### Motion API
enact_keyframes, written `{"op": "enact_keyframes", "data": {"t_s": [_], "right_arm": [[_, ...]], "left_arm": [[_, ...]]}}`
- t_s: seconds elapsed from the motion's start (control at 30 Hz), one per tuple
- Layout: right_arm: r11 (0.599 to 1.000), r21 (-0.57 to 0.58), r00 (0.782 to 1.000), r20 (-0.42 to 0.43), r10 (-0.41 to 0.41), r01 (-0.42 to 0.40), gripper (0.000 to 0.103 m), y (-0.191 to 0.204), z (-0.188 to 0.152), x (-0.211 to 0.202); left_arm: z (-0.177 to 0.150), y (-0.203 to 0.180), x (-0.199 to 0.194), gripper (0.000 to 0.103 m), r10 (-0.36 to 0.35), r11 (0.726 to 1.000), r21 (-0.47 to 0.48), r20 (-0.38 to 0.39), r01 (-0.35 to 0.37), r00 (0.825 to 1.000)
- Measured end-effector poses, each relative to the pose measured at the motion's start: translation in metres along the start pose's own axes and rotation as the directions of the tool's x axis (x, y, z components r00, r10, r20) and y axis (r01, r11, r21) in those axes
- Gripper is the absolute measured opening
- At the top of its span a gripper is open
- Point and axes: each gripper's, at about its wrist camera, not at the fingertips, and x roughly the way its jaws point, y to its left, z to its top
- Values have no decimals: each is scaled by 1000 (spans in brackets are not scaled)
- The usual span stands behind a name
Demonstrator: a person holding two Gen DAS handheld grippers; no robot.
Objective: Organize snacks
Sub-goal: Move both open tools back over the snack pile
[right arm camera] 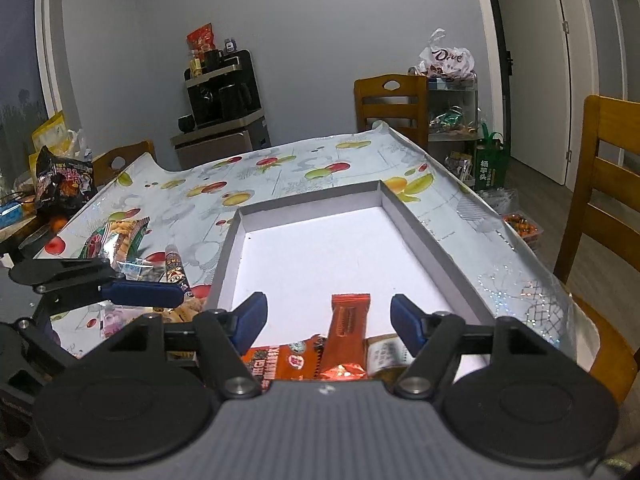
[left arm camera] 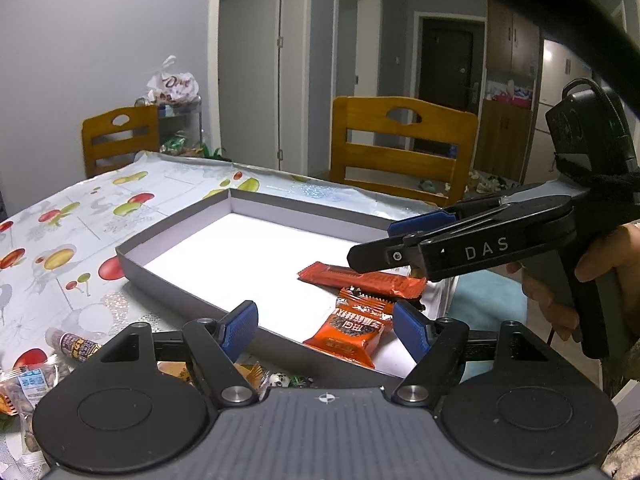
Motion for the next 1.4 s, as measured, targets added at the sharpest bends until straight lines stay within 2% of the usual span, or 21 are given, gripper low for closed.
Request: {"op": "enact_keyframes", "data": {"t_s": [0.6,0.83,1.17,1.4], "right_arm": [[998,-52,999,-16,27,-28,72,37,11,14],[995,-83,998,-22,53,-55,72,61,18,23],[987,-129,995,-45,91,-96,72,97,22,35],[981,-149,991,-68,115,-124,72,113,21,45]], "left_arm": [[-15,31,-29,77,41,998,-57,32,-39,999],[-28,55,-52,79,113,989,-96,42,-109,993],[-55,96,-81,79,230,956,-193,17,-223,973],[-71,109,-98,79,268,940,-221,1,-261,963]]}}
